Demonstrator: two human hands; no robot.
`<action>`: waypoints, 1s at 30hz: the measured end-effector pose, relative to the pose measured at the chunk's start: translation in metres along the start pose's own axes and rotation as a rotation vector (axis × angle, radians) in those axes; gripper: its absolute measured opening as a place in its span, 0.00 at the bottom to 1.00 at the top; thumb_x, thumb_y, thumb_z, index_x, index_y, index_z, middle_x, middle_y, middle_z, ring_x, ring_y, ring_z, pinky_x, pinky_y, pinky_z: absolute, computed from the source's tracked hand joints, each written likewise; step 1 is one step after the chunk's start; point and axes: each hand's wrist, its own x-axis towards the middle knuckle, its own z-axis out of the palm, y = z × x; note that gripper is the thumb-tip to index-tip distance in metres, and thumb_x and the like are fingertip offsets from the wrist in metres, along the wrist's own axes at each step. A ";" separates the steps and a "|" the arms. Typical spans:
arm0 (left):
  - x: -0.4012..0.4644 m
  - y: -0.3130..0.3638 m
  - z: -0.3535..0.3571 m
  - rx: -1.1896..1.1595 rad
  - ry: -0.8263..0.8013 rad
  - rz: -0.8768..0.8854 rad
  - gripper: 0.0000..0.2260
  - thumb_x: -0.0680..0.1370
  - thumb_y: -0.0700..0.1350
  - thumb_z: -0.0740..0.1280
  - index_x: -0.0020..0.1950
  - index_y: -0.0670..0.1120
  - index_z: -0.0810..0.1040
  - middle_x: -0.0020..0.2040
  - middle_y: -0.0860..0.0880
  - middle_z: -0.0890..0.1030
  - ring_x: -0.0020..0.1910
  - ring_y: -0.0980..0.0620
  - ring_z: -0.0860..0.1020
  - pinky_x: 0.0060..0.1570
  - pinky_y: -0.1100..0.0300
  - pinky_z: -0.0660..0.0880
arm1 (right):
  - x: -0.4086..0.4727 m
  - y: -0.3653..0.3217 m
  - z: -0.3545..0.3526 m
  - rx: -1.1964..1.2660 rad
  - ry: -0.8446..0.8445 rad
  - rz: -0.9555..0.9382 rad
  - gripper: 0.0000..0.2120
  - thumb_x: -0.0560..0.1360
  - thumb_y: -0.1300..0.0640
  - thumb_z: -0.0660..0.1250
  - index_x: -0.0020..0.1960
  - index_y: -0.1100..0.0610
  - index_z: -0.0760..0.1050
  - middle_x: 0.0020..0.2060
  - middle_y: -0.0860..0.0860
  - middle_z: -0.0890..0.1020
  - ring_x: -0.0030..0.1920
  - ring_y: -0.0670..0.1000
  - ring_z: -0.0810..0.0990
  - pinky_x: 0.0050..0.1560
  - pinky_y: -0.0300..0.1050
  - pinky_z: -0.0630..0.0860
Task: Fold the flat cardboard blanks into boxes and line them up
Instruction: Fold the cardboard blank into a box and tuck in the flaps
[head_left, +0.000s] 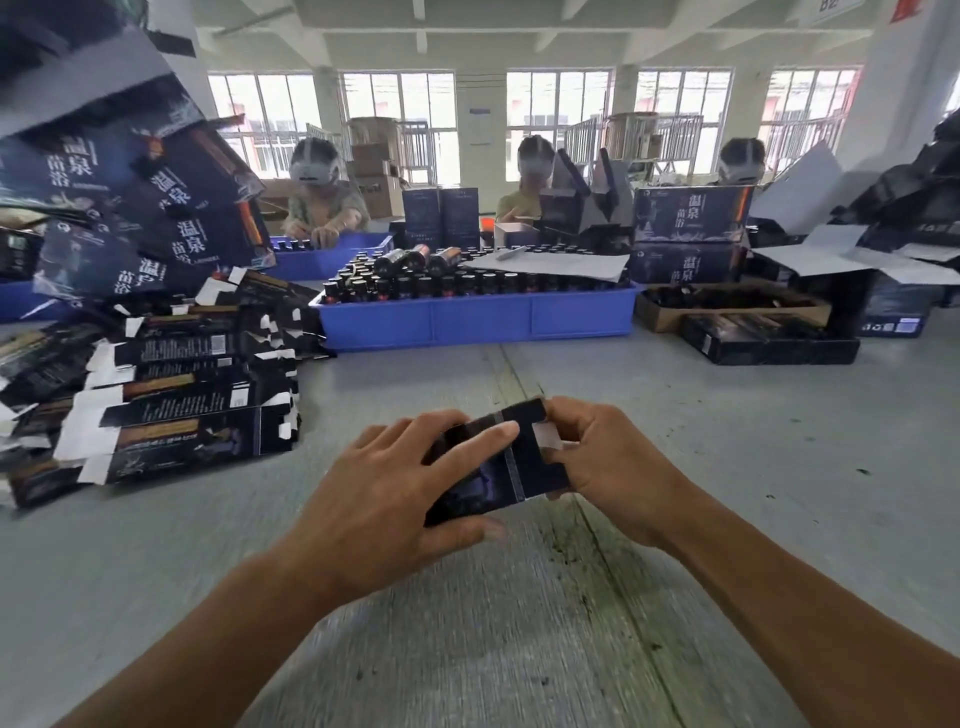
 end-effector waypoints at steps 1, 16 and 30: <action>0.000 0.000 0.000 0.000 0.003 0.001 0.33 0.79 0.69 0.55 0.81 0.58 0.54 0.68 0.46 0.73 0.61 0.46 0.77 0.60 0.47 0.76 | -0.001 0.000 0.002 -0.032 0.015 -0.025 0.13 0.77 0.63 0.71 0.57 0.48 0.82 0.45 0.47 0.87 0.39 0.43 0.83 0.36 0.37 0.76; -0.001 -0.001 -0.002 -0.069 0.072 -0.066 0.29 0.76 0.54 0.72 0.75 0.58 0.65 0.72 0.42 0.70 0.66 0.40 0.74 0.64 0.43 0.73 | -0.003 -0.004 0.013 -0.044 0.176 -0.201 0.15 0.77 0.63 0.71 0.59 0.46 0.81 0.46 0.47 0.87 0.44 0.49 0.86 0.40 0.43 0.82; -0.001 0.002 -0.001 -0.053 0.132 -0.065 0.28 0.71 0.50 0.74 0.68 0.51 0.70 0.71 0.42 0.72 0.60 0.39 0.79 0.51 0.46 0.79 | -0.011 -0.006 0.024 -0.382 0.273 -0.329 0.18 0.78 0.56 0.70 0.64 0.40 0.75 0.47 0.35 0.81 0.42 0.37 0.80 0.40 0.31 0.77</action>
